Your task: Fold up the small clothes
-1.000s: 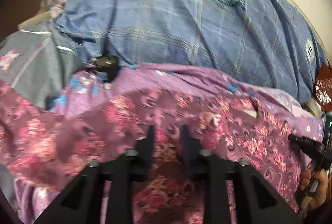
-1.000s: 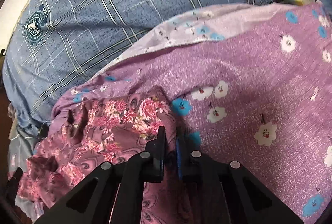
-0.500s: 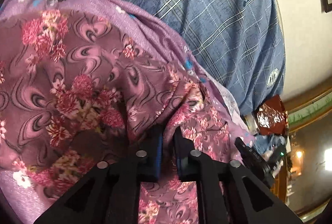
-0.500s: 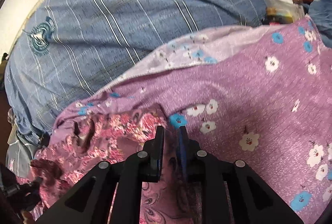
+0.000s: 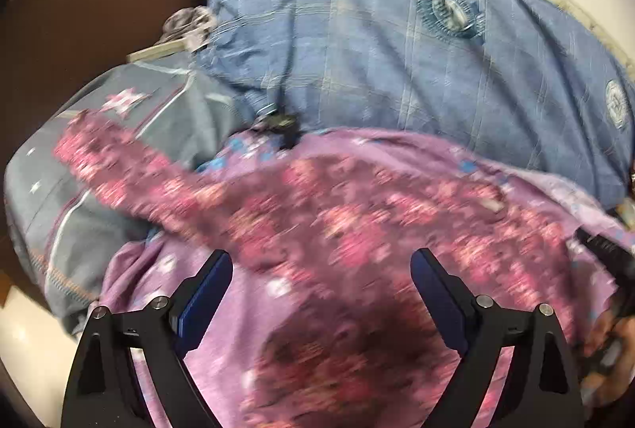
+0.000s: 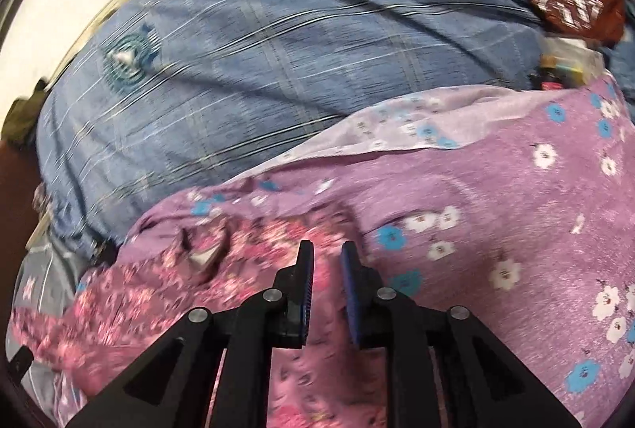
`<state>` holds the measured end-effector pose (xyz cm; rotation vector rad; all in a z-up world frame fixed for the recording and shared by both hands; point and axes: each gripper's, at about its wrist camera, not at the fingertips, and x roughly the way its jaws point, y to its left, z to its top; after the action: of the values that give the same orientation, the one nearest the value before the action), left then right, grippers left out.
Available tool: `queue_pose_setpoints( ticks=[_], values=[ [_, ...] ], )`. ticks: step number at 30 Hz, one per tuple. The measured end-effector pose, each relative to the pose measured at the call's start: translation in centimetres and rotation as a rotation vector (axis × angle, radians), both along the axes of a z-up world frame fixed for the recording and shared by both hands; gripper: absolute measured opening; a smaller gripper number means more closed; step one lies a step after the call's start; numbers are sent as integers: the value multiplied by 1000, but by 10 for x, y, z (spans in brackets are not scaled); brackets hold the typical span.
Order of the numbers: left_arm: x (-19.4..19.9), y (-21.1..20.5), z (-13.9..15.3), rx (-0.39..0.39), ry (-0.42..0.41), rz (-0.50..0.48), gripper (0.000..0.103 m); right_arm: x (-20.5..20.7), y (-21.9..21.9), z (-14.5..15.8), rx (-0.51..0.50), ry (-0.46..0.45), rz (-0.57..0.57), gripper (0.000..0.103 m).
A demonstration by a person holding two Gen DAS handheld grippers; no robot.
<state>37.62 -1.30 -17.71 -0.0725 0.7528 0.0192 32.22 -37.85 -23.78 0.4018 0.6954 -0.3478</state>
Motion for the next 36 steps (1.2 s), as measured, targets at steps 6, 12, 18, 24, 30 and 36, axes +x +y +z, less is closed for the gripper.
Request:
queue_pose_setpoints(
  ticks=[6, 12, 18, 24, 30, 36],
  values=[
    [35, 27, -32, -147, 225, 153, 91, 17, 27, -13, 158, 70, 208, 64],
    [82, 7, -54, -198, 326, 69, 82, 37, 79, -41, -22, 237, 320, 56],
    [144, -28, -86, -203, 361, -8, 32, 42, 57, -56, -132, 261, 120, 0],
    [167, -21, -73, -44, 336, 49, 24, 27, 15, -27, -128, 137, -48, 0],
    [113, 25, -49, 1, 278, 84, 19, 24, 6, -19, -13, 98, -9, 8],
    [85, 102, -41, -100, 289, 304, 35, 28, 57, -6, 159, 16, 323, 59]
  ],
)
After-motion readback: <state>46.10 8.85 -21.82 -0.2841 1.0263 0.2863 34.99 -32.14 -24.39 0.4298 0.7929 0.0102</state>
